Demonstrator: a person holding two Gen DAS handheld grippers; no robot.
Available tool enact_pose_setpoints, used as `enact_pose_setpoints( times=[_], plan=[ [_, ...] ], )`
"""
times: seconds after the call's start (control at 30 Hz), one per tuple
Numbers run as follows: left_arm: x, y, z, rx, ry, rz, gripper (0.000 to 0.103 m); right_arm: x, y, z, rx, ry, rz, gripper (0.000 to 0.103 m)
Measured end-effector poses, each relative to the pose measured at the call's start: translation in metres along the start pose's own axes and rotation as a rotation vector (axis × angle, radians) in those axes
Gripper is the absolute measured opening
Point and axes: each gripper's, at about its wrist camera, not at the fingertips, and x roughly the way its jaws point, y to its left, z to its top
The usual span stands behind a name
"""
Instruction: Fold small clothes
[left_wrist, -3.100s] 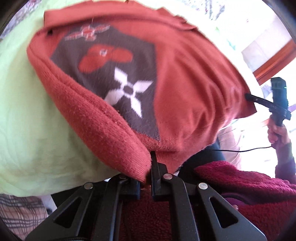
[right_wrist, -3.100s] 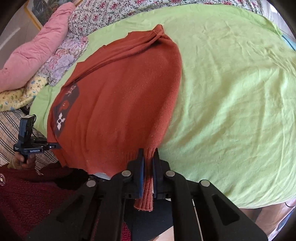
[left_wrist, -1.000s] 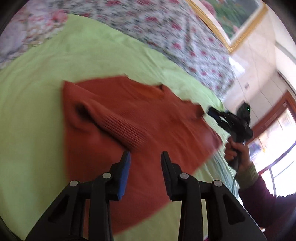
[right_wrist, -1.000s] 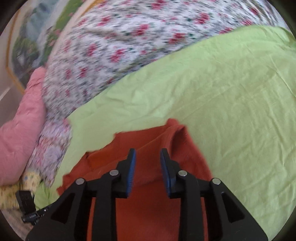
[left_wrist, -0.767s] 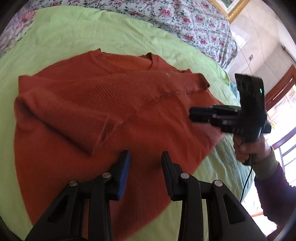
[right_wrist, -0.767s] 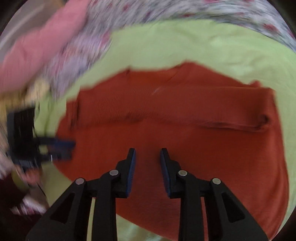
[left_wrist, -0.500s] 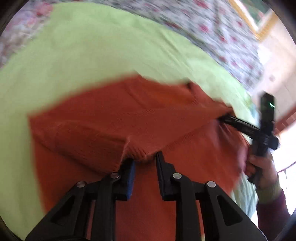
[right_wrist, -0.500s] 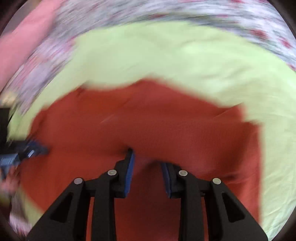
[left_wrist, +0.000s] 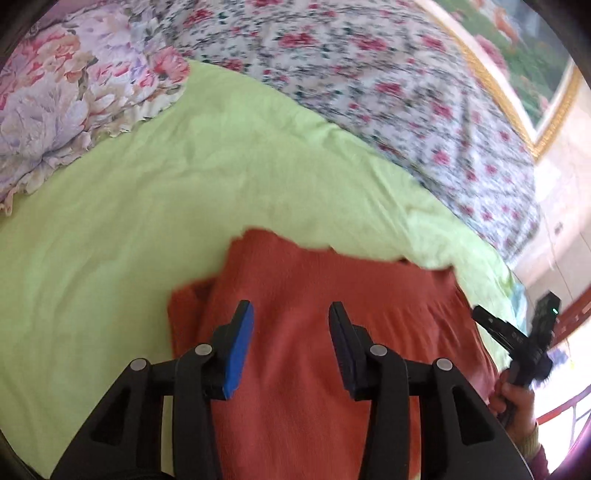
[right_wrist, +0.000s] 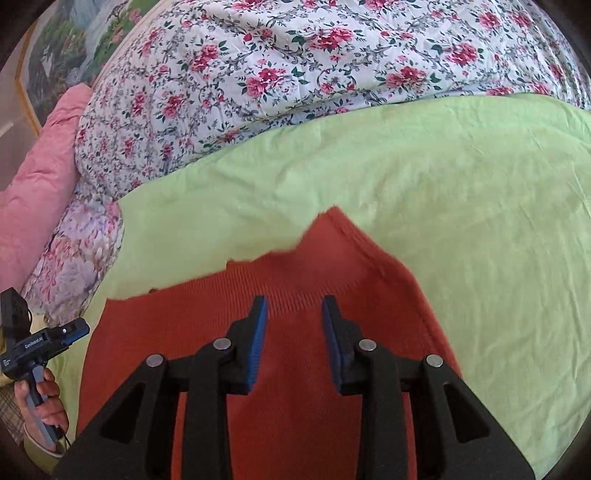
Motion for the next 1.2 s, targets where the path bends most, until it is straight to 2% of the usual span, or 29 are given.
enact_pose_setpoints(
  times=[0.13, 0.27, 0.37, 0.47, 0.63, 0.77, 0.8, 0.87, 1.07, 1.2],
  plan=[
    [-0.023, -0.001, -0.051, 0.019, 0.023, -0.042, 0.043, -0.028, -0.025, -0.033, 0.017, 0.023, -0.036, 0.033],
    [-0.027, 0.011, -0.092, 0.037, 0.095, 0.021, 0.042, -0.051, -0.060, -0.059, 0.069, 0.031, -0.156, 0.034],
    [-0.036, 0.025, -0.106, -0.002, 0.101, 0.004, 0.041, -0.069, -0.090, -0.073, 0.188, 0.019, -0.161, 0.040],
    [-0.054, 0.025, -0.116, -0.021, 0.080, 0.007, 0.042, -0.090, -0.102, -0.082, 0.267, -0.016, -0.137, 0.041],
    [-0.086, 0.009, -0.137, -0.024, 0.064, -0.033, 0.046, -0.121, -0.082, -0.094, 0.269, -0.067, -0.093, 0.041],
    [-0.098, -0.004, -0.157, -0.044, 0.091, -0.087, 0.050, -0.139, -0.052, -0.104, 0.228, -0.090, -0.056, 0.046],
    [-0.099, -0.007, -0.162, -0.049, 0.100, -0.089, 0.054, -0.142, -0.043, -0.107, 0.214, -0.086, -0.034, 0.046],
    [-0.097, -0.010, -0.172, -0.068, 0.122, -0.078, 0.069, -0.146, -0.031, -0.115, 0.192, -0.074, -0.019, 0.047],
    [-0.094, -0.011, -0.191, -0.122, 0.154, -0.084, 0.069, -0.151, 0.006, -0.138, 0.099, -0.037, 0.008, 0.048],
    [-0.086, -0.004, -0.192, -0.202, 0.170, -0.098, 0.069, -0.147, 0.022, -0.151, 0.047, -0.003, 0.019, 0.050]
  ],
)
